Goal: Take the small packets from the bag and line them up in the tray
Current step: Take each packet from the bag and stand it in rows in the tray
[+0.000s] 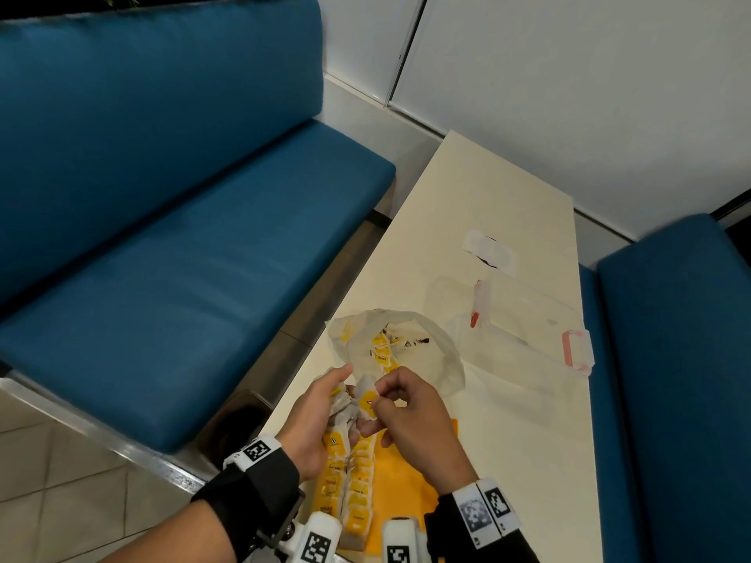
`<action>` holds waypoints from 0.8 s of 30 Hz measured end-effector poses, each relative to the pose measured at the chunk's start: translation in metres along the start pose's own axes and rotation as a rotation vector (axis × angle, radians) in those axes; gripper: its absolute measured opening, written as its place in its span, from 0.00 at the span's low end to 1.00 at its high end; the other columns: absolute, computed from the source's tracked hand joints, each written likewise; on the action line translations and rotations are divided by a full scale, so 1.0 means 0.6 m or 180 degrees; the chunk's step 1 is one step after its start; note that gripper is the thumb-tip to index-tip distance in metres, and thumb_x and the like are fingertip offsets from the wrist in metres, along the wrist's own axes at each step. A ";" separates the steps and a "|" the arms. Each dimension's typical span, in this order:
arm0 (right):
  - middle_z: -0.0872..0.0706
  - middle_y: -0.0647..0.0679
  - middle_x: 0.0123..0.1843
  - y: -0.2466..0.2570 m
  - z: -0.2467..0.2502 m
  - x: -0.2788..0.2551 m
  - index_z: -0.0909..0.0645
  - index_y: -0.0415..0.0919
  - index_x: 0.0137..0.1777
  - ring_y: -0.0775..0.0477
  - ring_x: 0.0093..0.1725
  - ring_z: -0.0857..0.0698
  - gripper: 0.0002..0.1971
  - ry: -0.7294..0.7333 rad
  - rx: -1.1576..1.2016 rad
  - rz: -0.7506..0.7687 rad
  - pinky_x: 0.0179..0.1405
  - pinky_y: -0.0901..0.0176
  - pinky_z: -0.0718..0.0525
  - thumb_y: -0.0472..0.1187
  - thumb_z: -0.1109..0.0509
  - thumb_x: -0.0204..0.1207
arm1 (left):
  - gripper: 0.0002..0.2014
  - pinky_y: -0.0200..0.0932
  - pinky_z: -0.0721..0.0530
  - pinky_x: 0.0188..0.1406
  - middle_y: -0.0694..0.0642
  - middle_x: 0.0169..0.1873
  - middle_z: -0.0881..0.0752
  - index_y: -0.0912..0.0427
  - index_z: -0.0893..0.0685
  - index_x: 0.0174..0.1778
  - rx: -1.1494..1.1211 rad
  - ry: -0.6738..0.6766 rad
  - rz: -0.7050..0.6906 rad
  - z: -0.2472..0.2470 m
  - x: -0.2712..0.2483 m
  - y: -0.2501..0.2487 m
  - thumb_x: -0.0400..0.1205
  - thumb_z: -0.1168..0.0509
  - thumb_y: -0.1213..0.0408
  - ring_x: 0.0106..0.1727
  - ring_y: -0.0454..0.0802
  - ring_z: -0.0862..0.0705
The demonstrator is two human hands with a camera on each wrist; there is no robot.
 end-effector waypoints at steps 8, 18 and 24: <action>0.11 0.55 0.44 0.015 0.025 0.000 0.15 0.54 0.46 0.56 0.42 0.14 0.11 -0.0305 -0.0239 0.0518 0.45 0.58 0.12 0.33 0.27 0.77 | 0.22 0.42 0.19 0.26 0.66 0.40 0.14 0.64 0.12 0.56 -0.0069 -0.0013 -0.0005 -0.001 -0.003 -0.005 0.81 0.29 0.46 0.32 0.56 0.17; 0.15 0.56 0.47 -0.036 0.061 -0.004 0.18 0.58 0.61 0.59 0.45 0.17 0.21 -0.0200 -0.1456 0.0334 0.42 0.75 0.20 0.31 0.26 0.75 | 0.17 0.37 0.24 0.16 0.65 0.45 0.17 0.62 0.19 0.53 -0.0011 -0.0114 -0.0048 0.032 -0.010 -0.024 0.82 0.28 0.51 0.24 0.53 0.21; 0.12 0.56 0.45 -0.115 0.060 -0.007 0.15 0.54 0.56 0.58 0.49 0.14 0.15 -0.0004 -0.1967 0.0017 0.45 0.75 0.21 0.33 0.28 0.76 | 0.12 0.34 0.29 0.16 0.62 0.36 0.13 0.63 0.15 0.43 0.0505 -0.0521 -0.0429 0.069 -0.012 -0.049 0.82 0.26 0.57 0.22 0.48 0.21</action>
Point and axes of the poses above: each hand's wrist, its own x-axis towards the middle knuckle, its own z-axis out of the back of the hand, y = z × x, the point moved 9 cm from there along x, towards the middle knuckle
